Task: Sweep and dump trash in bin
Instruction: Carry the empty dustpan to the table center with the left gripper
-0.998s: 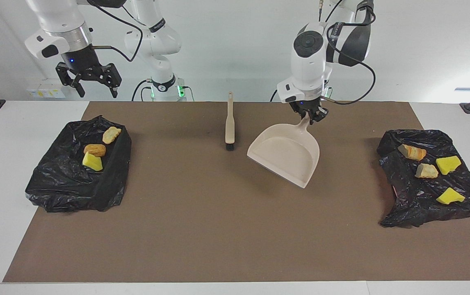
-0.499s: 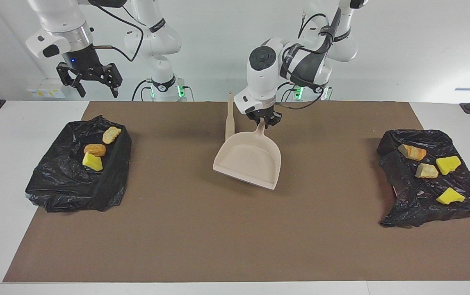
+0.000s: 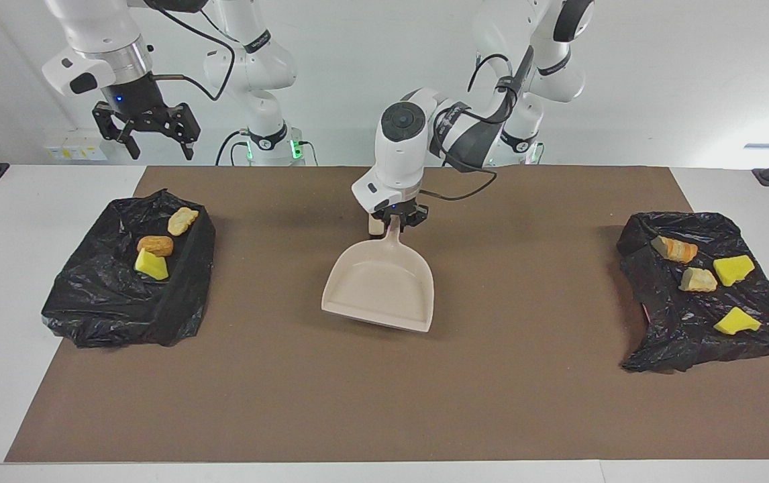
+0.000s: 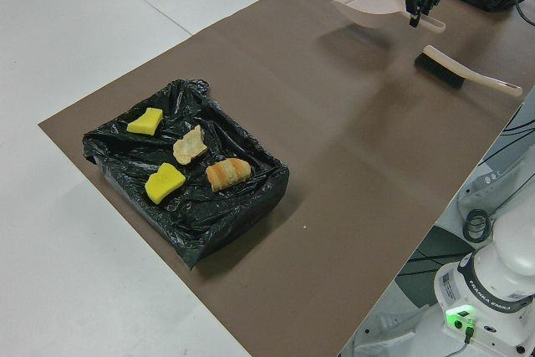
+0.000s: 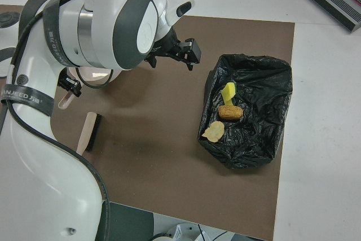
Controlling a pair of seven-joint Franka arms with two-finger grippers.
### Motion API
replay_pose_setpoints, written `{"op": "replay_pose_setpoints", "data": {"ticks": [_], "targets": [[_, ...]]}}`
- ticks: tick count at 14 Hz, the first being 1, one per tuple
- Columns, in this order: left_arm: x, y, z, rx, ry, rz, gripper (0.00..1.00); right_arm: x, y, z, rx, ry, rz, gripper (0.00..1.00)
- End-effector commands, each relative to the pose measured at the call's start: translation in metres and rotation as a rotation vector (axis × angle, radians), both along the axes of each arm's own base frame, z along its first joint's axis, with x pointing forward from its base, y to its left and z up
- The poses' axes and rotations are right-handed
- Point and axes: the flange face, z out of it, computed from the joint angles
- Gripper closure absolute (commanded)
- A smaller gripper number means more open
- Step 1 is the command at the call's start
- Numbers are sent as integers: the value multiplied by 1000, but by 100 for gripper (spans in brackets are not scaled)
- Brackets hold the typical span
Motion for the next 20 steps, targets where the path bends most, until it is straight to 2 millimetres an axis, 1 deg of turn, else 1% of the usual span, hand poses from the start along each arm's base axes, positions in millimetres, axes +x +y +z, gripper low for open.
{"op": "replay_pose_setpoints", "data": {"ticks": [1, 2, 4, 6, 7, 8, 9, 10, 11, 12, 13, 14, 15, 16, 17, 18, 20], "targets": [[17, -35, -33, -4, -5, 90, 100, -1, 1, 5, 9, -10, -7, 0], [19, -37, -38, -9, -13, 102, 100, -1, 1, 4, 9, -2, -6, 0], [19, -35, -41, -7, -8, 106, 100, -1, 2, 4, 9, -2, -4, 0], [28, -29, -42, -42, -14, 133, 100, -2, 1, 4, 9, -2, -6, 0], [28, -25, -50, -37, -10, 138, 100, -1, 2, 4, 9, 0, -4, 0], [32, -20, -55, -43, -14, 151, 100, -2, 1, 4, 9, -2, -6, 0], [32, -18, -58, -48, -17, 160, 2, -1, 2, 4, 9, -2, -4, 0], [32, -17, -57, -50, -21, 165, 0, -1, 2, 4, 9, 0, -4, 0], [35, -14, -54, -52, -26, 169, 0, -2, 1, 4, 9, 0, -6, 0], [46, -1, -47, -58, -32, 189, 0, -2, 1, 4, 9, -2, -6, 0], [51, 9, -39, -62, -34, 198, 0, -1, 2, 4, 9, -3, -4, 0], [55, 18, -23, -71, -44, 209, 0, -1, 2, 4, 9, -2, -4, 0], [60, 32, -12, -67, -45, 228, 0, -2, 1, 4, 9, -2, -6, 0], [68, 53, 4, -63, -45, 256, 0, -2, 1, 4, 9, 0, -6, 0], [82, 79, 12, -61, -45, 297, 0, -2, 1, 4, 9, -2, -6, 0], [97, 105, 17, -58, -44, 339, 0, -2, 1, 4, 9, -2, -6, 0], [120, 146, 20, -53, -54, 399, 0, -2, 1, 4, 9, 0, -6, 0]]}}
